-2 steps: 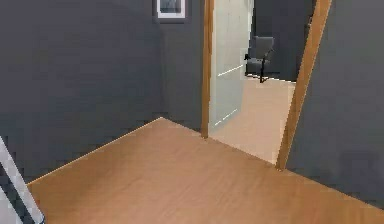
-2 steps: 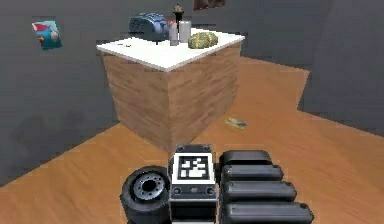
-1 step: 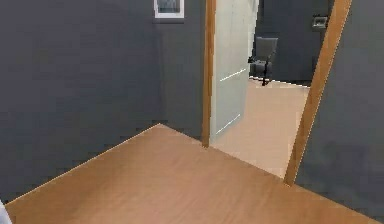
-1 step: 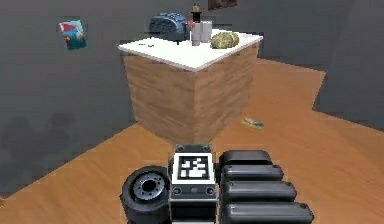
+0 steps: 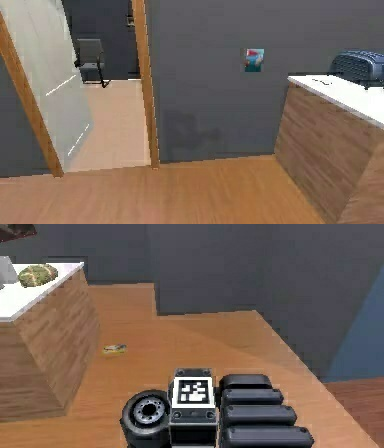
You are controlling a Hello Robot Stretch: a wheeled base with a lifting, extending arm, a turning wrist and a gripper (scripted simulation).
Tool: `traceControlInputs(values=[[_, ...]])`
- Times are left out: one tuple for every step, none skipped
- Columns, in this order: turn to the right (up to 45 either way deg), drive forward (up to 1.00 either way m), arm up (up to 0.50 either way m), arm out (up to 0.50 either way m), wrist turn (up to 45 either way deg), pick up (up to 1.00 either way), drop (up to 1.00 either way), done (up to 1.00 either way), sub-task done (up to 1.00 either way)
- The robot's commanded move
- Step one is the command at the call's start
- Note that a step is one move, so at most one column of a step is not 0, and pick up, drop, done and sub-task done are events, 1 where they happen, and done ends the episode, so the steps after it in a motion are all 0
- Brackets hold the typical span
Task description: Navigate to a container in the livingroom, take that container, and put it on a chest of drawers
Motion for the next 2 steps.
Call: traceControlInputs(values=[[36.0, 0.0, 0.0, 0.0, 0.0, 0.0, 0.0, 0.0, 0.0], [0.0, 0.1, 0.0, 0.0, 0.0, 0.0, 0.0, 0.0, 0.0]])
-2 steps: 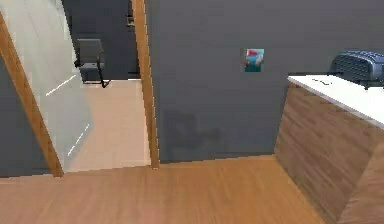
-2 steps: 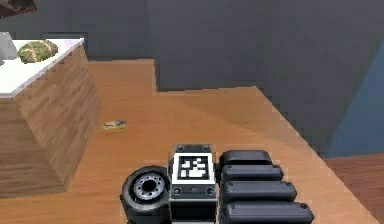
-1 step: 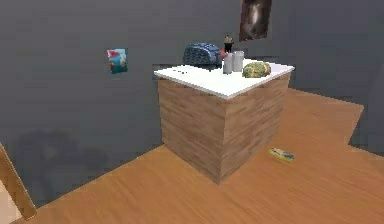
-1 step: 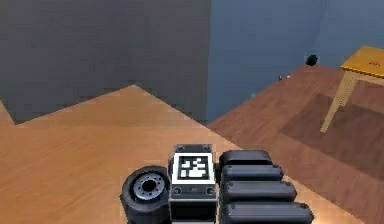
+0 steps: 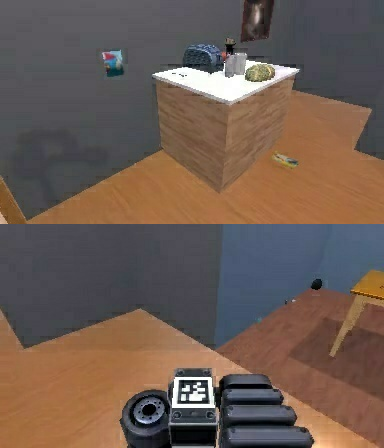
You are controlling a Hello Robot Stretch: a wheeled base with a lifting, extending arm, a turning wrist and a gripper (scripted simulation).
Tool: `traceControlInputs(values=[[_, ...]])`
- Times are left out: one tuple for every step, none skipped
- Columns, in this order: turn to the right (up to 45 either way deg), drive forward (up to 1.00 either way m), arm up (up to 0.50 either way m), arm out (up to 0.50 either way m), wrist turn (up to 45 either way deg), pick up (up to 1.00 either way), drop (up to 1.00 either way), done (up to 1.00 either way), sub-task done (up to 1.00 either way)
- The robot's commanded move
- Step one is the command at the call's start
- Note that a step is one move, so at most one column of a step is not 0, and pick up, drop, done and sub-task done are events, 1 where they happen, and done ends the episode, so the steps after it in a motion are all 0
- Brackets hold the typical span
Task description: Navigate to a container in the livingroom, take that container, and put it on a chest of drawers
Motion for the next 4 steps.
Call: traceControlInputs(values=[[-45.0, 0.0, 0.0, 0.0, 0.0, 0.0, 0.0, 0.0, 0.0], [-24.0, 0.0, 0.0, 0.0, 0.0, 0.0, 0.0, 0.0, 0.0], [0.0, 1.0, 0.0, 0.0, 0.0, 0.0, 0.0, 0.0, 0.0], [0.0, 0.9, 0.0, 0.0, 0.0, 0.0, 0.0, 0.0, 0.0]])
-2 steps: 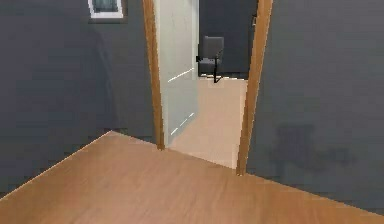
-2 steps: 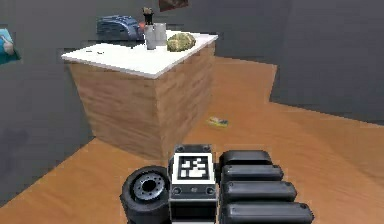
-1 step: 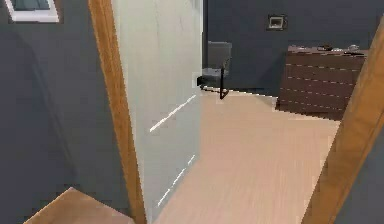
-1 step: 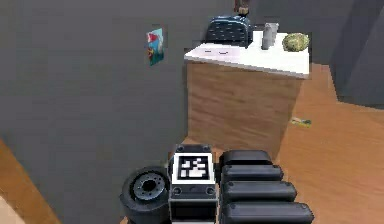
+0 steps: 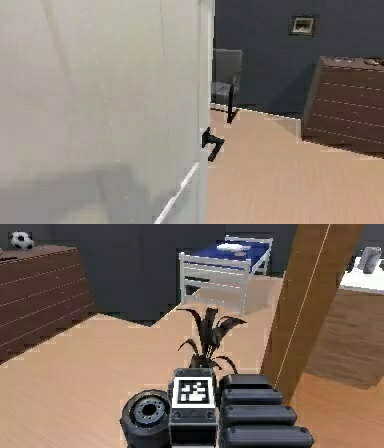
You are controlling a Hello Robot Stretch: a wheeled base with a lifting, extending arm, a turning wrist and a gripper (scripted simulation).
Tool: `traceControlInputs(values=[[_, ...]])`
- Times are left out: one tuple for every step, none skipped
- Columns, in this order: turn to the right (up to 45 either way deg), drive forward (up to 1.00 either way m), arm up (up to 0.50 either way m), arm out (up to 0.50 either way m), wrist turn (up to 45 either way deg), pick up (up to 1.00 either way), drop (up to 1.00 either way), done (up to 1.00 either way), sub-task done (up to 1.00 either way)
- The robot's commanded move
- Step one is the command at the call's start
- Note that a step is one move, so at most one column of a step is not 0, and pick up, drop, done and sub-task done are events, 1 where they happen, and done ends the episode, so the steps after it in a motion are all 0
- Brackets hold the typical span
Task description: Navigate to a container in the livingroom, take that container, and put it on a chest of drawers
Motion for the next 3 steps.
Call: traceControlInputs(values=[[45.0, 0.0, 0.0, 0.0, 0.0, 0.0, 0.0, 0.0, 0.0], [9.0, 0.0, 0.0, 0.0, 0.0, 0.0, 0.0, 0.0, 0.0], [0.0, 1.0, 0.0, 0.0, 0.0, 0.0, 0.0, 0.0, 0.0]])
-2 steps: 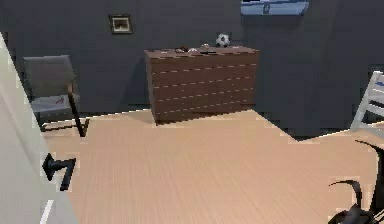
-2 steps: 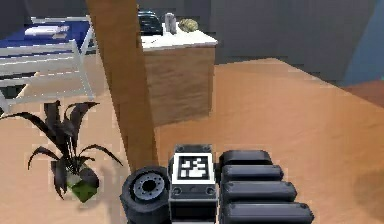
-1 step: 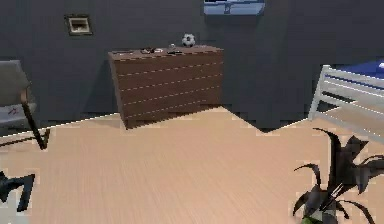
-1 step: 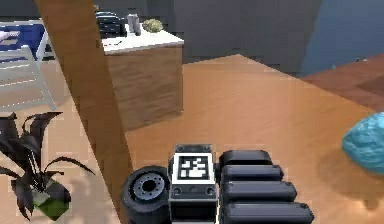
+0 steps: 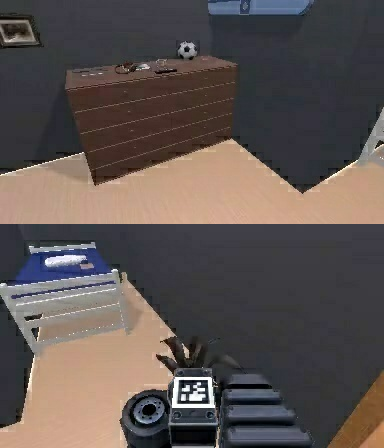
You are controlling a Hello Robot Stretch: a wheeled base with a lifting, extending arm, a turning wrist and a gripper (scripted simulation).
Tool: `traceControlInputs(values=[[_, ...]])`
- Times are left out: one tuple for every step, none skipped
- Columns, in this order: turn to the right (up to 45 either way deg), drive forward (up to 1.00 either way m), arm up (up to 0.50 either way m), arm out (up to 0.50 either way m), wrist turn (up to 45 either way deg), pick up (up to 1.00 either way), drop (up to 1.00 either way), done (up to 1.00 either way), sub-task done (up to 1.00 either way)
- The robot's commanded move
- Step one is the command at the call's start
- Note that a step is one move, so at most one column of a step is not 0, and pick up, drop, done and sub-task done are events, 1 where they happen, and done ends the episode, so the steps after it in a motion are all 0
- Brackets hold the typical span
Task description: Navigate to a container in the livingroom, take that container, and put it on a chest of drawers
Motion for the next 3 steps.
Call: traceControlInputs(values=[[0.0, 1.0, 0.0, 0.0, 0.0, 0.0, 0.0, 0.0, 0.0], [3.0, 0.0, 0.0, 0.0, 0.0, 0.0, 0.0, 0.0, 0.0], [0.0, 0.45, 0.0, 0.0, 0.0, 0.0, 0.0, 0.0, 0.0]])
